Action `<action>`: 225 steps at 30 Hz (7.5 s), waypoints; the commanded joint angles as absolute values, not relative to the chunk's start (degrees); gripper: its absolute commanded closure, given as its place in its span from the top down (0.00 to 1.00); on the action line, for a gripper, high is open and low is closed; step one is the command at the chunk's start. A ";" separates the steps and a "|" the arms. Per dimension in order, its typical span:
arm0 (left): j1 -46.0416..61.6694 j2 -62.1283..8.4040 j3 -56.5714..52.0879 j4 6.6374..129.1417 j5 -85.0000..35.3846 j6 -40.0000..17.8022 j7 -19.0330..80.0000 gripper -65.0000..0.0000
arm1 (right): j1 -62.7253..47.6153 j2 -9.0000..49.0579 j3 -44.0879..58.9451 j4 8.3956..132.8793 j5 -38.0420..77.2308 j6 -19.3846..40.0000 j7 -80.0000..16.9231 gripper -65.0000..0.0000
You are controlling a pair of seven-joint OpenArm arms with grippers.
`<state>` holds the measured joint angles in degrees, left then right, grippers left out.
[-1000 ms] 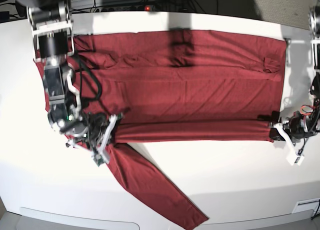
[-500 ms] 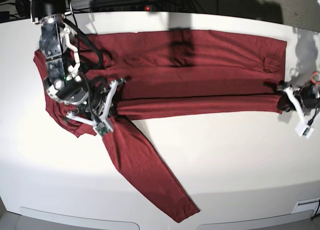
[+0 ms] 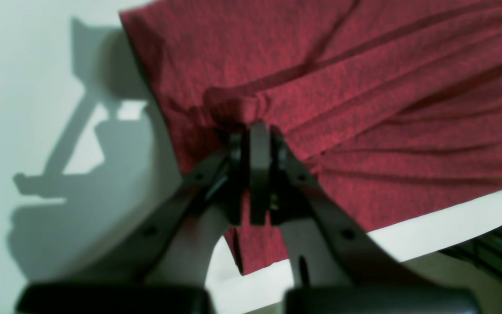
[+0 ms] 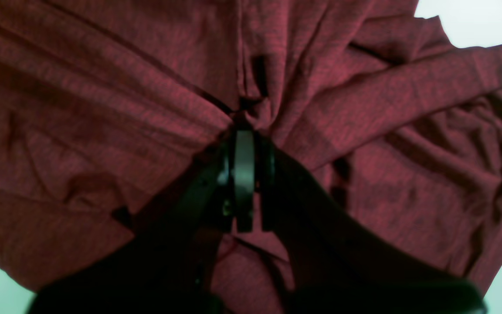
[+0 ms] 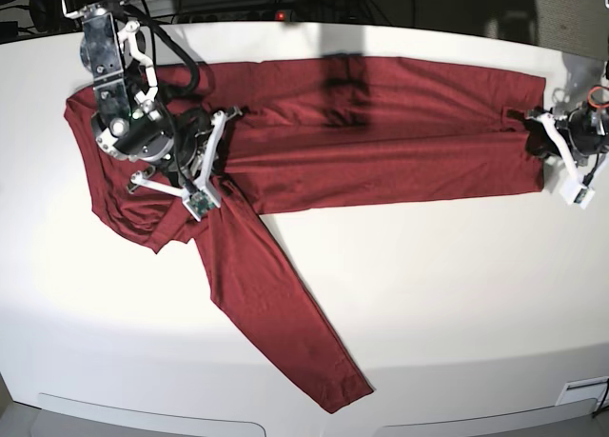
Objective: Fold the T-shirt properly
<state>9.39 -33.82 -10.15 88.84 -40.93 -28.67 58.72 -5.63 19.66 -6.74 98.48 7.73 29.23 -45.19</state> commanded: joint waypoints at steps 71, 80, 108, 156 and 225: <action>7.27 -18.92 -10.81 81.73 -21.50 -26.96 46.35 0.26 | 0.60 24.32 -5.48 103.53 26.30 33.95 -38.98 0.53; 7.27 -18.92 -10.81 81.73 -24.73 -26.98 47.03 0.26 | 20.91 10.96 -5.48 75.92 16.45 23.68 -30.17 0.53; 5.65 -19.25 -10.81 82.61 -25.78 -26.98 49.67 0.26 | 35.00 -0.71 -3.36 27.31 -3.01 8.38 -7.14 0.53; -30.85 -10.00 11.18 70.32 -21.04 -28.51 41.74 0.26 | 17.39 2.72 7.79 105.06 17.61 32.51 -44.75 0.53; -35.86 -12.29 21.06 25.87 -10.13 -13.28 21.89 0.24 | -2.46 8.43 29.02 112.64 34.87 39.83 -46.06 0.53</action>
<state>-36.45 -13.30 20.69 26.48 -9.93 -10.63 16.49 -3.40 7.97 28.80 111.00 32.86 39.44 -47.99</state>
